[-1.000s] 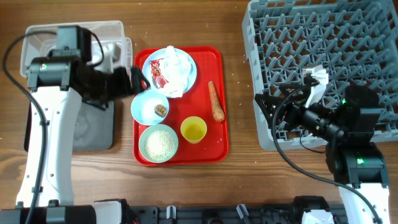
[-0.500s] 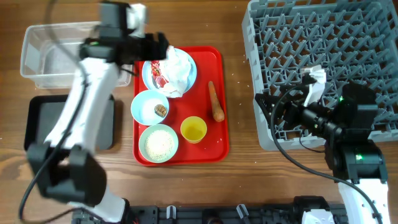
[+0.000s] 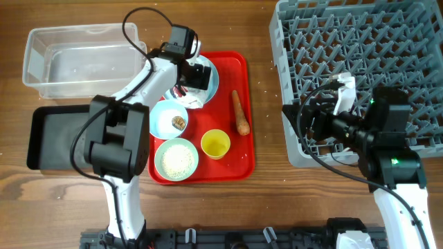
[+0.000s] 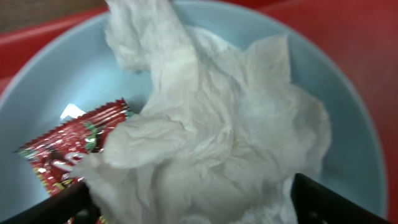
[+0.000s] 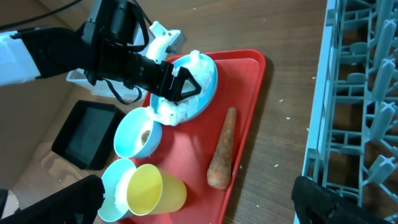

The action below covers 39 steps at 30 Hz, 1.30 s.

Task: Sort waste into correct bins and load items into the dishwasher rack

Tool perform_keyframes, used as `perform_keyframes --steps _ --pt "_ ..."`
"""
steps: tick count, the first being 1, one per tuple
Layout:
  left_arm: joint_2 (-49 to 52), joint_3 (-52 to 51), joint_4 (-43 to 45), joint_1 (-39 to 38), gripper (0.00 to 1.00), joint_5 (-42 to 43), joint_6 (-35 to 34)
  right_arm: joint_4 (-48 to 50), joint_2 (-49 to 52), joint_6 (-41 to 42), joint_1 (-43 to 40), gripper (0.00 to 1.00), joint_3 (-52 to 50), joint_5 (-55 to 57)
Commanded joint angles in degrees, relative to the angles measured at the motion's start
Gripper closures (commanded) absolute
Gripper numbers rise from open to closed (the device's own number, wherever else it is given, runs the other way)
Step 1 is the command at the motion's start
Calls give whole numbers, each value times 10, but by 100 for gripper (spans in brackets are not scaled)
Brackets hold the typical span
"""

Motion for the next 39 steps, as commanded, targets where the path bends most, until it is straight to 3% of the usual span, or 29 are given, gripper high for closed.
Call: perform_keyframes --steps 1,2,4,5,6,7,11,18,23,29,35,39 --pt "27 5 -2 -4 16 -28 14 1 14 -13 0 0 11 8" --pt "32 4 -2 -4 24 -29 14 1 16 -13 0 0 11 8" --pt "33 4 -1 -4 58 -29 14 1 22 -13 0 0 11 8" --pt "33 4 1 -4 80 -28 14 2 24 -13 0 0 11 8" --pt "33 4 3 -4 92 -28 14 2 26 -13 0 0 11 8" --pt "33 4 7 -4 96 -27 14 3 28 -13 0 0 11 9" --pt "27 4 9 -4 96 -27 -7 4 30 -12 0 5 11 10" --pt "-53 47 -15 17 96 -23 -108 4 30 -12 0 9 11 10" --pt "-153 109 -68 59 96 -9 -137 5 30 -12 0 11 11 10" --pt "-240 111 -82 139 96 -10 -137 8 30 -12 0 11 11 10" --pt "-216 111 -82 273 96 -10 -136 13 30 -12 0 11 11 10" --pt "-154 111 -65 306 96 -10 -136 15 30 -12 0 11 11 10"
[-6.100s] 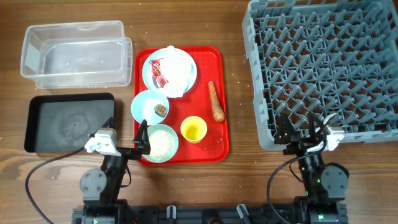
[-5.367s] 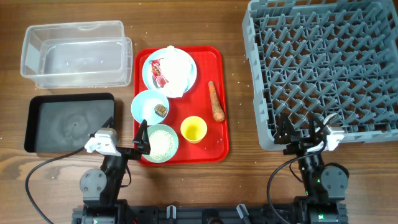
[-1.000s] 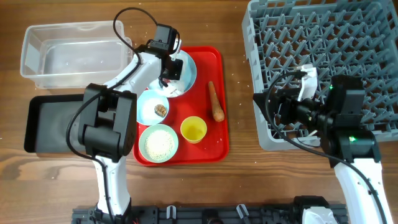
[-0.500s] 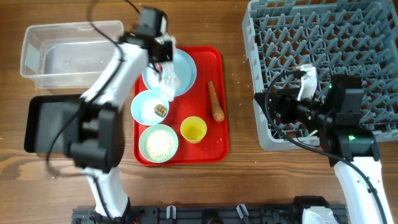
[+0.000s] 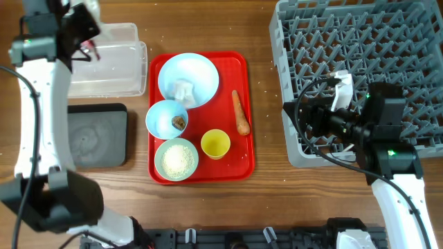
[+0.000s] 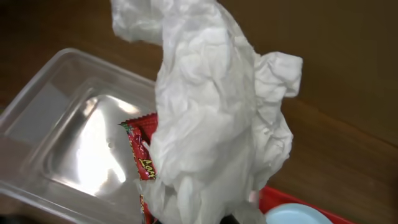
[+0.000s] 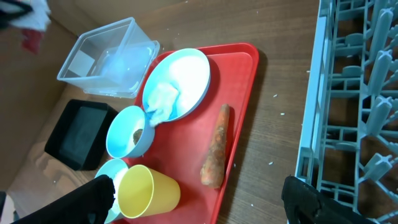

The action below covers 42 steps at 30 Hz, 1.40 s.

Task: Sort waste into correct bins and load items into the dishwasher rack

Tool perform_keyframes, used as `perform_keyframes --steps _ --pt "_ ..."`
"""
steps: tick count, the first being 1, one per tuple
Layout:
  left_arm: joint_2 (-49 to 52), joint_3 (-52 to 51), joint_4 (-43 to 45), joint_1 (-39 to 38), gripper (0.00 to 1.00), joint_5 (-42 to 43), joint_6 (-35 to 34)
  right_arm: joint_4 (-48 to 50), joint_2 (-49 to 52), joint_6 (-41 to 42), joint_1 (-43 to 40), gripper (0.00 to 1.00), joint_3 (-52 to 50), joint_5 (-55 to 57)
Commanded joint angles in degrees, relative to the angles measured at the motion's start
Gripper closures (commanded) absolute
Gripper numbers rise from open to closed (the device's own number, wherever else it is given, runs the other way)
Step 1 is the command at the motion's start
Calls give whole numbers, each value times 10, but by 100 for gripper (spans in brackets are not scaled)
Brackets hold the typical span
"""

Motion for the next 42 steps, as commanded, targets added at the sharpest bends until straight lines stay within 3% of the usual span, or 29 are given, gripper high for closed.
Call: perform_keyframes --steps 1,2,3,5,6,7,14,20,24,27,35,42 --pt "79 -4 19 31 95 3 -7 5 2 -10 0 11 11 3" --pt "97 -4 24 32 91 3 -7 5 2 -10 0 11 11 3" --pt "113 -4 28 32 72 3 -7 4 2 -10 0 11 11 3" --pt "152 -4 36 32 22 3 -7 4 2 -10 0 11 11 3" --pt "167 -4 40 31 7 3 -8 4 2 -10 0 11 11 3" --pt "181 -4 42 31 0 3 -8 4 2 -9 0 11 11 3" --pt "173 10 39 21 0 19 -8 4 2 -6 0 11 11 3" --pt "90 44 -9 -15 0 54 -13 7 2 -6 0 11 11 3" --pt "22 46 -49 -61 0 112 -122 11 2 5 0 11 11 3" --pt "4 45 -75 -116 0 116 -157 11 2 5 0 11 11 2" --pt "46 44 -99 -251 0 62 -155 3 2 3 0 10 11 3" --pt "83 44 -78 -315 0 43 -87 -3 2 3 0 9 11 3"
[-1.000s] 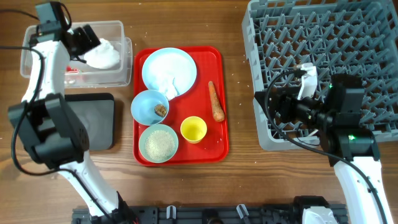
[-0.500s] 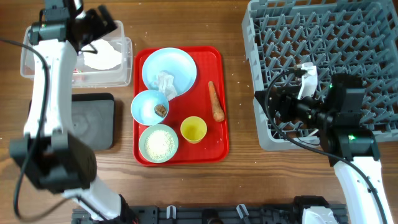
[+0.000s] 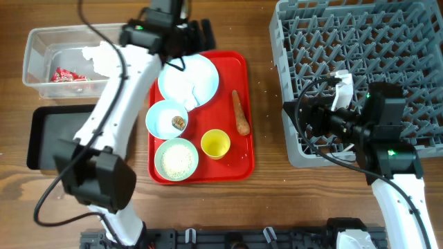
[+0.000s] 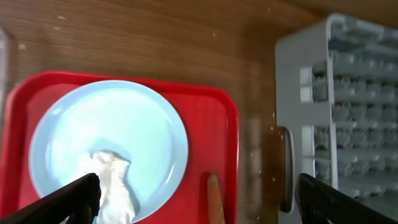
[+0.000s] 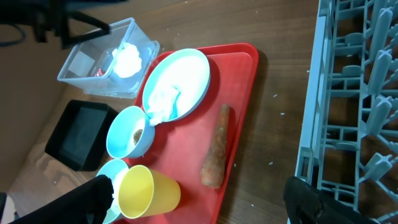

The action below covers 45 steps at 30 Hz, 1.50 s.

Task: Sort waste into correct bins and load items into the dishwasher rack

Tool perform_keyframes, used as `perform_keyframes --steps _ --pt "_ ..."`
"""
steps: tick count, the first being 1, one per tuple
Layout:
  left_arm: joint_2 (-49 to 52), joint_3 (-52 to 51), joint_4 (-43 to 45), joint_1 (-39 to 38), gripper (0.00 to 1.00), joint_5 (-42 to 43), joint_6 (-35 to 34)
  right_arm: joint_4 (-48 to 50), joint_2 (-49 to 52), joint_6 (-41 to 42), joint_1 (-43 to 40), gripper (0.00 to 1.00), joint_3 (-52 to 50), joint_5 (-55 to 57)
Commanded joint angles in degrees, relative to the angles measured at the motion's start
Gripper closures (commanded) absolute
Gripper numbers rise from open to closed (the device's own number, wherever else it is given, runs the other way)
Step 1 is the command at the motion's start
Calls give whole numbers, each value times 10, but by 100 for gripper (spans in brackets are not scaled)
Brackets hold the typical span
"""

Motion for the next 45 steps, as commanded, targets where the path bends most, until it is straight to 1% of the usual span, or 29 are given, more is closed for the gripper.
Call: perform_keyframes --steps 1,6,11,16,21,23,27,29,31,35,36,40,41,42,44,45 --pt "18 -3 17 -26 0 -27 50 -4 2 1 0 9 11 3" --pt "29 -3 39 -31 0 -32 88 -8 2 1 0 8 11 3" --pt "58 -3 62 -31 0 -34 155 -9 2 0 0 8 11 3" --pt "92 -3 80 -31 1 -39 186 -9 2 1 0 7 11 3" --pt "141 -3 47 -20 3 -84 174 -11 2 1 0 7 11 3" --pt "156 -3 26 -12 5 -102 148 -12 2 1 0 7 11 3" --pt "174 -4 -22 13 9 -103 77 -12 2 1 0 7 11 3" --pt "175 -12 -31 25 9 -102 59 -12 2 1 0 7 11 3" --pt "175 -21 -33 35 9 -98 59 -12 2 1 0 7 11 3" --pt "176 -54 -22 39 27 -82 59 -12 2 1 0 7 11 3" --pt "176 -66 -14 39 30 -80 59 -12 2 1 0 7 11 3" --pt "177 -118 27 33 36 -63 59 -12 2 0 0 7 11 6" --pt "177 -126 33 31 41 -63 59 -12 2 0 0 7 11 6" --pt "177 -130 37 29 46 -63 59 -11 2 1 0 7 11 6" --pt "177 -131 39 28 69 -63 59 -10 2 1 0 7 11 6" --pt "177 -131 40 28 82 -63 59 -10 2 1 0 7 11 5"
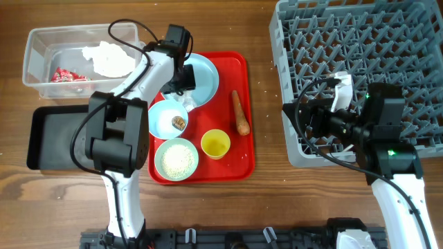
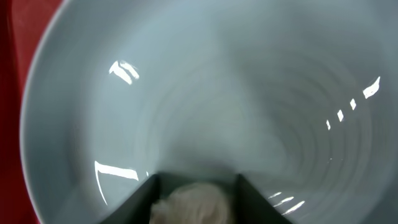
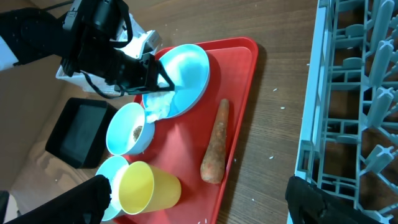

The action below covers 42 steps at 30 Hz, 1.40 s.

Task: Sort waste into correct bins and load items into the dishwasher rack

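Note:
My left gripper (image 1: 182,88) is down in the light blue plate (image 1: 205,72) on the red tray (image 1: 242,166). It is shut on a small white tissue wad (image 2: 194,200) at the plate's near rim, and the same tissue (image 3: 158,106) shows in the right wrist view. The clear bin (image 1: 41,38) holds a larger tissue (image 1: 107,59) and a red wrapper (image 1: 62,75). A carrot (image 1: 239,112), a yellow cup (image 1: 215,144), a scraps bowl (image 1: 168,117) and a rice bowl (image 1: 176,159) are on the tray. My right gripper (image 3: 202,196) hangs open and holds nothing, by the rack's front-left corner.
The grey dishwasher rack (image 1: 360,41) fills the right side. A black bin (image 1: 41,138) lies left of the tray, in front of the clear bin. Bare wood separates the tray from the rack.
My left gripper was open, high over the tray's back edge. Now it is low in the blue plate, shut on the leftover tissue. The right arm has not moved.
My left gripper was first at the plate around a big tissue and a red wrapper. Then it held both over the clear bin. Then both lay in the bin and the gripper was open over the tray. Now it is back in the plate.

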Tool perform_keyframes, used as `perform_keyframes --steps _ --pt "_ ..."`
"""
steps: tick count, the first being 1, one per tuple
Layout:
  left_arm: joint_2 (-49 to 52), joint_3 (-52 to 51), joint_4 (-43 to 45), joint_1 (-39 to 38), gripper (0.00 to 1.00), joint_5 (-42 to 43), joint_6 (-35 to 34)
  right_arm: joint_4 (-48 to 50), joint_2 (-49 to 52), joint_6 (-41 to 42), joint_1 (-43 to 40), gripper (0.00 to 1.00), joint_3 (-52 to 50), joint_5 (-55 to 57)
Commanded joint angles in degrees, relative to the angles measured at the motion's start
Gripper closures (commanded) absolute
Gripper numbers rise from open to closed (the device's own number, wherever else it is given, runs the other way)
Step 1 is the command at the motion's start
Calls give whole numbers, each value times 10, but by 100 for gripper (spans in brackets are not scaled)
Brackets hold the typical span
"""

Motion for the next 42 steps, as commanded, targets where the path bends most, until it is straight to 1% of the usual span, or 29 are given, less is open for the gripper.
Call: perform_keyframes --steps 1,2,5,7,13,16,21,24,25,26,27,29,30,33,35,38,41,42 --pt "9 -18 5 -5 93 17 -5 2 2 1 0 7 11 4" --pt "8 -17 9 -5 96 17 -8 2 2 1 0 7 11 4" --pt "8 8 10 -4 96 21 -18 2 2 2 0 7 11 4" --pt "4 42 2 -4 96 29 -18 2 2 2 0 7 11 4" --pt "-36 164 -68 20 96 29 -18 7 2 11 0 7 11 4" --pt "-58 199 -89 58 96 29 -18 17 2 18 0 6 11 3" --pt "-74 200 -100 151 96 23 -17 21 2 18 0 7 11 4" --pt "-67 193 -88 210 96 23 -18 21 2 18 0 7 11 4" --pt "-65 193 -85 224 94 24 -18 23 2 18 0 7 11 4" --pt "-63 193 -82 237 89 25 -18 24 2 18 0 7 11 4" --pt "-61 193 -79 246 77 25 -18 26 2 18 0 7 11 4" --pt "-54 193 -78 263 12 27 -18 30 2 31 0 7 11 4" --pt "-51 193 -79 265 0 27 -18 32 2 33 0 7 11 3" --pt "-40 193 -83 266 0 31 -18 34 2 33 0 7 11 3" --pt "-37 193 -87 263 0 53 -18 33 2 33 0 7 11 3" --pt "-37 193 -89 258 0 55 -33 33 2 33 0 7 11 3" --pt "-38 193 -92 257 0 59 -34 31 2 33 0 7 11 3" --pt "-41 194 -96 259 0 82 -26 30 2 33 0 7 11 3"
